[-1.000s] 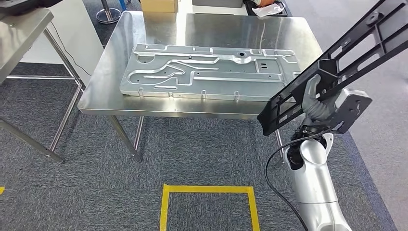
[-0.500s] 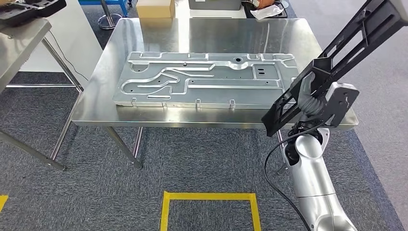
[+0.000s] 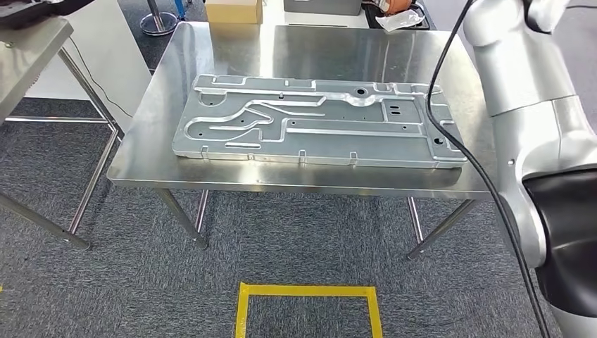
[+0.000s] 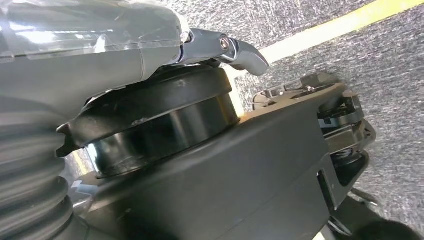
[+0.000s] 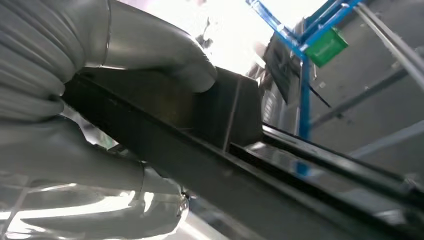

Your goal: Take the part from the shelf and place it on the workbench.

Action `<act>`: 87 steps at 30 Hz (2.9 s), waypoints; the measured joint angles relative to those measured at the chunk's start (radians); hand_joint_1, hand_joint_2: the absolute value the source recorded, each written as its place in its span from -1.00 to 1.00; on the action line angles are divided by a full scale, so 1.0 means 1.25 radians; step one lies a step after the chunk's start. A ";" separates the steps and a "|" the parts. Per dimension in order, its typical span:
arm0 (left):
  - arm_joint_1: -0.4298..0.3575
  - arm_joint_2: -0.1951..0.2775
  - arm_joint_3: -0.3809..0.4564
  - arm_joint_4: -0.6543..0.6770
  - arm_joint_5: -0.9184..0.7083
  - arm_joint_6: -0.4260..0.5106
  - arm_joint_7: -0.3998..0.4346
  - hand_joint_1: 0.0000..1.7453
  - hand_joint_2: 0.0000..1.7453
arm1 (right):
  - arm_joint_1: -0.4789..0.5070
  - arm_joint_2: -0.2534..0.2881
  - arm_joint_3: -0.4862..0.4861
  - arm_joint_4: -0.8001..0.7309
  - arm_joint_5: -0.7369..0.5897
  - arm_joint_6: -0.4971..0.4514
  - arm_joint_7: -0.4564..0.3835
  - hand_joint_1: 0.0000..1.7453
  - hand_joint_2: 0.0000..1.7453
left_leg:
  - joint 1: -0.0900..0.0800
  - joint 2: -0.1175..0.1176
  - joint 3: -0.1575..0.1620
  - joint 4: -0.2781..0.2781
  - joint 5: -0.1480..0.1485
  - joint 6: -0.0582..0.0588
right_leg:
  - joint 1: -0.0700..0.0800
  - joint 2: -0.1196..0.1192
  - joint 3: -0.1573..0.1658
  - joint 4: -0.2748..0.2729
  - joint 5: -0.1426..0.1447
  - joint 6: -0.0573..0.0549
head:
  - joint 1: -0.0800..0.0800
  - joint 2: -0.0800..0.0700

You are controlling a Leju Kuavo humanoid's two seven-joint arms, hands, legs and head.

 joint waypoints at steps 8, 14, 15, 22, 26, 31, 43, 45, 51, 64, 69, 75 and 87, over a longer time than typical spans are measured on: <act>0.002 -0.001 0.003 0.000 0.023 -0.002 0.017 -1.00 1.00 | -0.113 0.039 0.239 0.158 0.239 0.110 0.037 1.00 1.00 | -0.002 -0.006 0.021 0.007 -0.025 -0.018 | 0.009 0.001 0.067 -0.212 0.126 -0.018 | 0.000 0.000; 0.004 0.000 0.003 0.000 0.023 -0.002 0.012 -1.00 1.00 | -0.067 0.081 0.336 0.220 0.294 0.087 0.033 1.00 1.00 | -0.002 0.000 0.033 -0.003 -0.030 -0.022 | 0.008 0.008 0.075 -0.217 0.118 -0.023 | -0.001 0.000; 0.004 0.000 0.004 0.000 0.026 -0.003 0.010 -1.00 1.00 | -0.055 0.086 0.347 0.230 0.303 0.083 0.032 1.00 1.00 | -0.002 0.000 0.034 -0.003 -0.030 -0.021 | 0.008 0.008 0.076 -0.217 0.118 -0.023 | -0.001 0.000; 0.004 0.007 0.011 0.000 0.043 -0.017 -0.002 -1.00 1.00 | 0.071 0.101 0.406 0.289 0.342 0.037 0.045 1.00 1.00 | -0.002 0.000 0.035 -0.003 -0.029 -0.018 | 0.009 0.008 0.081 -0.220 0.122 -0.017 | -0.001 0.000; 0.003 0.007 0.011 0.000 0.041 -0.018 -0.002 -1.00 1.00 | 0.112 0.105 0.412 0.307 0.342 0.025 0.053 1.00 1.00 | 0.008 0.007 0.052 -0.030 -0.015 -0.008 | 0.009 0.006 0.061 -0.180 0.099 -0.009 | -0.001 0.000; 0.004 0.007 0.011 0.000 0.039 -0.018 -0.002 -1.00 1.00 | 0.134 0.106 0.415 0.317 0.340 0.023 0.052 1.00 1.00 | 0.008 0.008 0.056 -0.031 -0.017 -0.007 | 0.005 0.004 0.005 -0.083 0.068 -0.002 | -0.001 0.000; 0.008 0.014 0.011 0.002 0.044 -0.033 -0.007 -1.00 1.00 | 0.210 0.112 0.423 0.349 0.336 0.005 0.053 1.00 1.00 | 0.013 0.008 0.054 0.079 -0.117 -0.057 | -0.001 0.001 0.083 -0.221 0.112 -0.040 | -0.001 0.000; 0.004 0.014 0.011 0.002 0.044 -0.034 -0.011 -1.00 1.00 | 0.219 0.113 0.423 0.352 0.336 0.004 0.053 1.00 1.00 | 0.011 0.008 -0.032 0.200 -0.137 -0.057 | 0.003 0.002 0.102 -0.223 0.097 -0.044 | -0.001 0.000; 0.006 0.014 0.013 0.003 0.045 -0.039 -0.015 -1.00 1.00 | 0.236 0.118 0.424 0.357 0.336 0.002 0.053 1.00 1.00 | -0.008 0.008 -0.056 0.066 0.056 -0.023 | 0.012 0.007 0.179 -0.230 0.040 -0.038 | -0.001 0.000; 0.012 0.011 0.017 0.003 0.059 -0.039 -0.010 -1.00 1.00 | 0.249 0.120 0.427 0.363 0.352 -0.010 0.047 1.00 1.00 | -0.001 -0.002 0.103 -0.045 -0.045 0.000 | 0.008 0.001 -0.005 -0.107 0.031 -0.006 | -0.001 0.000; 0.013 0.008 0.017 0.003 0.065 -0.034 -0.007 -1.00 1.00 | 0.254 0.132 0.431 0.364 0.396 -0.058 0.046 1.00 1.00 | -0.002 -0.005 0.129 -0.036 -0.086 -0.022 | 0.022 0.002 0.006 -0.245 0.208 -0.035 | 0.002 0.000; 0.005 0.011 0.017 0.003 0.068 -0.032 -0.007 -1.00 1.00 | 0.266 0.188 0.460 0.361 0.437 -0.110 0.041 1.00 1.00 | 0.002 0.002 0.023 0.161 -0.140 -0.048 | 0.014 0.009 0.049 -0.257 0.179 -0.057 | 0.003 0.000; 0.020 0.014 0.044 0.003 0.136 -0.060 -0.127 -1.00 1.00 | 0.304 0.332 0.516 0.359 0.441 -0.104 0.025 1.00 1.00 | 0.000 0.002 0.013 -0.022 0.006 -0.030 | 0.020 0.012 0.077 -0.240 0.139 -0.051 | 0.003 0.000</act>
